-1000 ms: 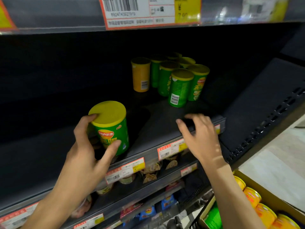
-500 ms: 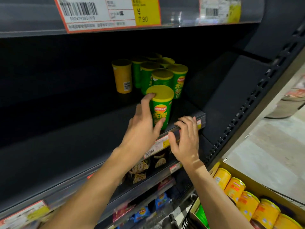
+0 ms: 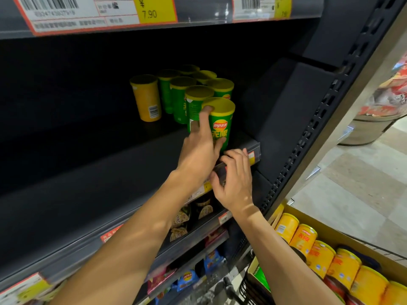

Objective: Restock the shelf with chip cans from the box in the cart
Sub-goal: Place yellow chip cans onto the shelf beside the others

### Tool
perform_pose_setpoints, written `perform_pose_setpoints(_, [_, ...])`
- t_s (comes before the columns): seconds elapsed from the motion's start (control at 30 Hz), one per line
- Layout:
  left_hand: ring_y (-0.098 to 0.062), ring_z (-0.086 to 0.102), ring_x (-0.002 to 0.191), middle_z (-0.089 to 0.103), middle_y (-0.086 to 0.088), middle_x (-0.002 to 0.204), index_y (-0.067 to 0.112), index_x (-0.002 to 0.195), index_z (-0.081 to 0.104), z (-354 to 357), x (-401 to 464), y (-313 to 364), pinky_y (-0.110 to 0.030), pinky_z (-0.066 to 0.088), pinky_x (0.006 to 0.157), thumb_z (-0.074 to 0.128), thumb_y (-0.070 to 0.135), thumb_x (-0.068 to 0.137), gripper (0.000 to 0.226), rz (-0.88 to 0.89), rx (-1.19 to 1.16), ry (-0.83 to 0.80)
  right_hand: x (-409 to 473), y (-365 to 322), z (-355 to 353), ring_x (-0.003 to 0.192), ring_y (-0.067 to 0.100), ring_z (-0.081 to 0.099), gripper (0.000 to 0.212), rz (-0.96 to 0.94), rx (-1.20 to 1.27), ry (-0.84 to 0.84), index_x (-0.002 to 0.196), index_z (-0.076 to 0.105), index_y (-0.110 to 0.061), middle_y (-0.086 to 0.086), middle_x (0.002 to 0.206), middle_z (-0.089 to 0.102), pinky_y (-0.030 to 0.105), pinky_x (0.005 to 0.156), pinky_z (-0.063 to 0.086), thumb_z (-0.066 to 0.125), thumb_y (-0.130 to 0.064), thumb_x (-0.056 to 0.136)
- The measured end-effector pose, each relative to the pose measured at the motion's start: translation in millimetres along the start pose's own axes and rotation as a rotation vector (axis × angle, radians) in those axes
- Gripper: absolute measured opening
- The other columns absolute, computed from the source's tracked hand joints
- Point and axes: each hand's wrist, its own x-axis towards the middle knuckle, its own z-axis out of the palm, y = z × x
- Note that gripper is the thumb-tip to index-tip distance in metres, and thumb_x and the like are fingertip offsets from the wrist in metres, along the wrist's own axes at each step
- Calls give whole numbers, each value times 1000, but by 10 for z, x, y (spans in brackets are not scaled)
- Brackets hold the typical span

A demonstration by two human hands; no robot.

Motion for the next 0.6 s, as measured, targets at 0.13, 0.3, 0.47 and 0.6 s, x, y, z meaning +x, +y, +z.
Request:
perform_pose_setpoints(0.13, [-33,63,97,54,-12,125,28,141,20,44,60,42,-43,53,77,65,25,93,66,-15,-9,-9,2,13,-6,113,38,55,46,-4,6,-8,104,63,6,19,110,61,54,114,32,54,-37,91])
perform_pose_setpoints(0.3, [-33,63,99,57,-10,122,32,138,16,87,86,25,-48,53,80,66,28,92,68,-1,39,5,-2,9,-44,116,37,55,48,-7,27,-24,105,63,5,19,112,61,54,113,33,49,-41,95])
perform_pose_setpoints(0.47, [-39,64,96,49,-15,130,32,142,14,99,34,47,-50,55,77,67,33,90,75,-9,93,31,-34,34,-80,125,38,52,46,-11,10,-104,111,63,5,20,122,60,55,114,32,62,-36,88])
perform_pose_setpoints(0.6, [-45,59,112,27,-23,154,35,150,-1,91,-169,125,-50,56,81,59,46,93,84,-10,275,18,-84,107,-211,146,32,32,57,-28,39,-200,131,57,3,20,148,45,51,115,34,63,-37,91])
